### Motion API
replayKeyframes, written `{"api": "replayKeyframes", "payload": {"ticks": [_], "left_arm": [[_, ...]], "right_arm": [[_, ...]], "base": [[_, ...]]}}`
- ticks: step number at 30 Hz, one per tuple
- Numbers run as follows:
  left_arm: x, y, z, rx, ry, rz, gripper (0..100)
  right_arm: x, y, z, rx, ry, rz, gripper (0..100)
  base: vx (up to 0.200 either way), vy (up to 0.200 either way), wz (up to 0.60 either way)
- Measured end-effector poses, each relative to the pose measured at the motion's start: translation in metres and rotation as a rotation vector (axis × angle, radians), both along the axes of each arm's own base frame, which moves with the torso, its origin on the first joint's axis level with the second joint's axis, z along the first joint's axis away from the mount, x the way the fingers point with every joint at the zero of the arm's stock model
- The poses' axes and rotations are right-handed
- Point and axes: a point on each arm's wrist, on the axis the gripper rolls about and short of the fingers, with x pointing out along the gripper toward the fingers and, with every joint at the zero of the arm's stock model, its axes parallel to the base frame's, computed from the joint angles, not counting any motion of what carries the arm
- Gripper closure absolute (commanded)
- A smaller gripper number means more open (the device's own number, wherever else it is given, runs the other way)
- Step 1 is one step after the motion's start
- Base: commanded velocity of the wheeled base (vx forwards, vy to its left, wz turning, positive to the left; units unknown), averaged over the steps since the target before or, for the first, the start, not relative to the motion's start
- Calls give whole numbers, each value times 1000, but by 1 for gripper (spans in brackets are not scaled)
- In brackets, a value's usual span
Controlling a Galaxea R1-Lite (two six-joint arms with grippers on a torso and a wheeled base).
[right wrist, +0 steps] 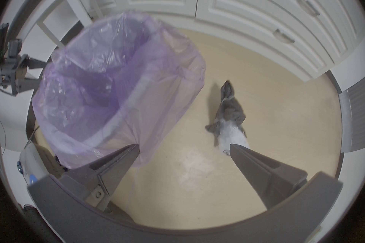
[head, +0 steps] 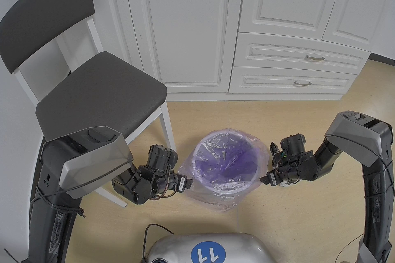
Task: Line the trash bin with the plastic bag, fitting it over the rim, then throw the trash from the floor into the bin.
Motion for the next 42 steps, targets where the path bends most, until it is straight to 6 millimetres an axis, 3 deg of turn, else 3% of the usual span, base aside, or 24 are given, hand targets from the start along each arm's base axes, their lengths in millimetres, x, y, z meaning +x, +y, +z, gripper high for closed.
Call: {"api": "replayKeyframes", "payload": {"ticks": [10, 16, 23, 27, 37, 42], "left_arm": [[18, 3, -2, 10, 44, 10, 0], [42, 2, 3, 8, 35, 36, 0], [73, 1, 7, 24, -44, 124, 0], [78, 1, 0, 38, -46, 143, 0], [80, 17, -10, 111, 63, 156, 0], [82, 21, -8, 121, 71, 150, 0]], "right_arm": [[4, 11, -8, -1, 34, 36, 0], [5, 23, -14, 0, 34, 68, 0], [-4, 35, -16, -5, 50, 102, 0], [-13, 37, -14, -20, 64, 129, 0], [-29, 23, 22, -3, 39, 210, 0], [-29, -1, 42, -15, -2, 213, 0]], "base": [[0, 0, 0], [0, 0, 0], [0, 0, 0], [0, 0, 0], [0, 0, 0], [0, 0, 0]]}}
